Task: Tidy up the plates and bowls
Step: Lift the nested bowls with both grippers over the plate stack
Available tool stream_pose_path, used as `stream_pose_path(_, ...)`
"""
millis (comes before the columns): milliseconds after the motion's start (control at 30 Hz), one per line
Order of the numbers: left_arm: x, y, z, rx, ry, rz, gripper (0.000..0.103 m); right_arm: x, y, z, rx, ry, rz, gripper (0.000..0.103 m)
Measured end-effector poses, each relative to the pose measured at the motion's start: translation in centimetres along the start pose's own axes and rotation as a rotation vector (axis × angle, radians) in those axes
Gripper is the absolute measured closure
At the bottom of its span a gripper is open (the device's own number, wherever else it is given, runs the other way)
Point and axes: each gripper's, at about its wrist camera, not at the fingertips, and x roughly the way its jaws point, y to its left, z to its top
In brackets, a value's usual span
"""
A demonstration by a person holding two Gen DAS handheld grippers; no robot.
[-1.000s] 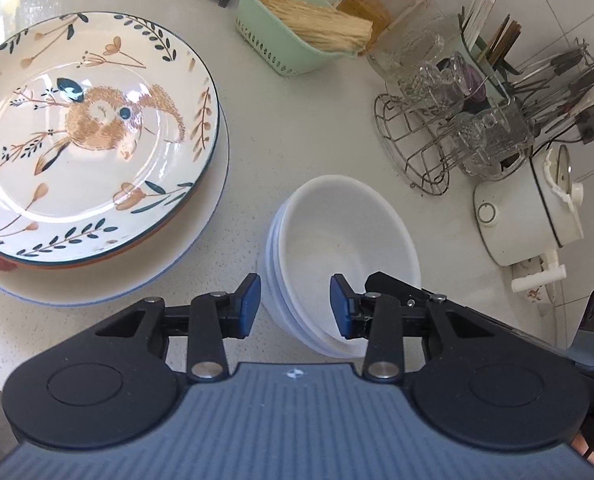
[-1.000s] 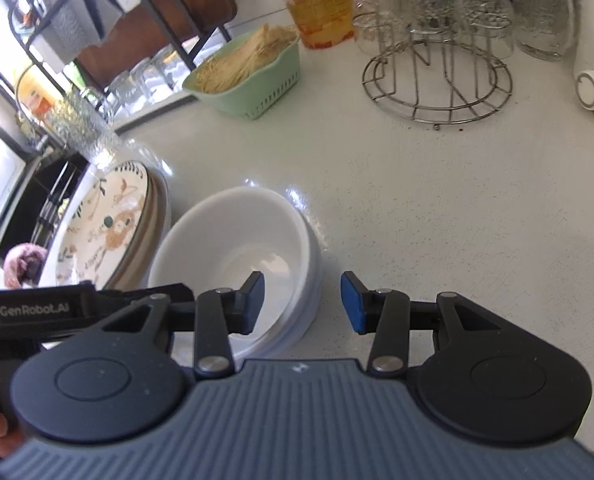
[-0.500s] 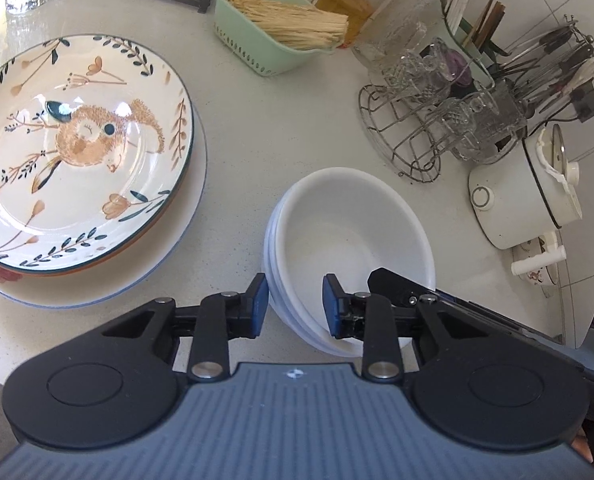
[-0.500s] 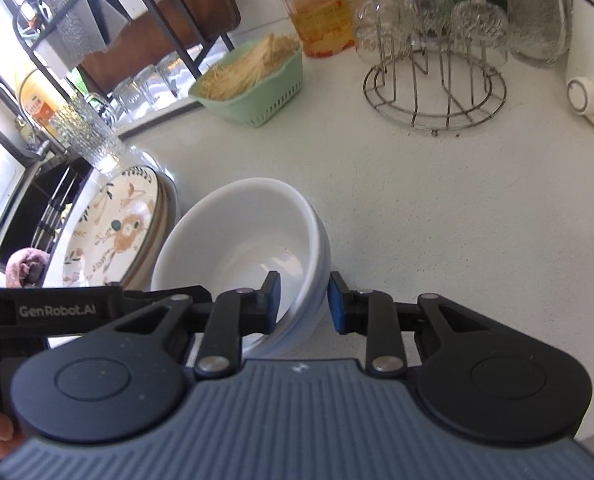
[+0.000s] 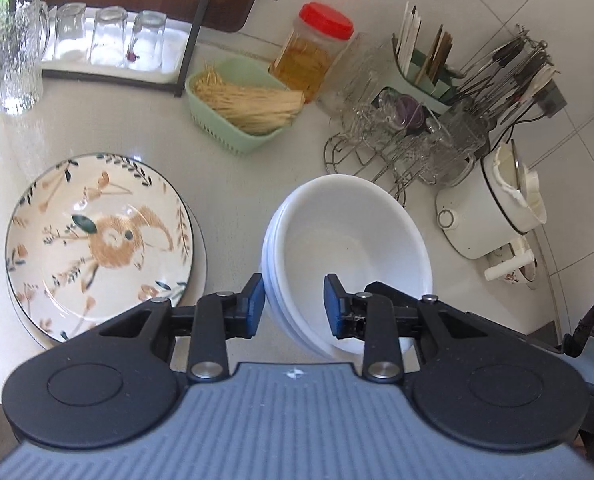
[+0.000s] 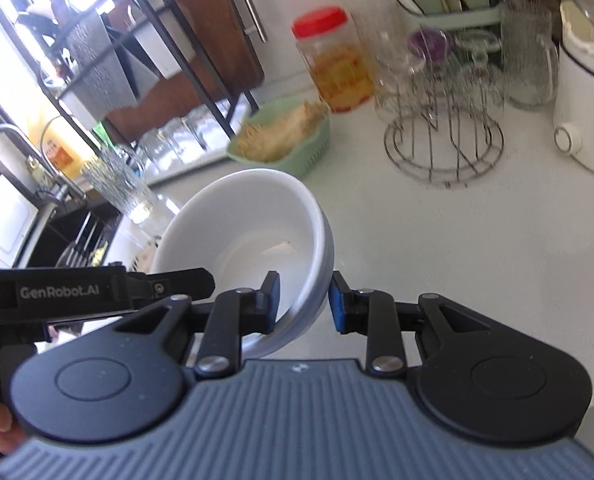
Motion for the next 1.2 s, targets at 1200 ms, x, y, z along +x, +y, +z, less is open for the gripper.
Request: stream_pose_path(1200,-2.8,16.4,6.1,0.086,0.056,-0.013,0.068,8.8,13.9,-0.3,0.054,-0.012,-0.029,0.073)
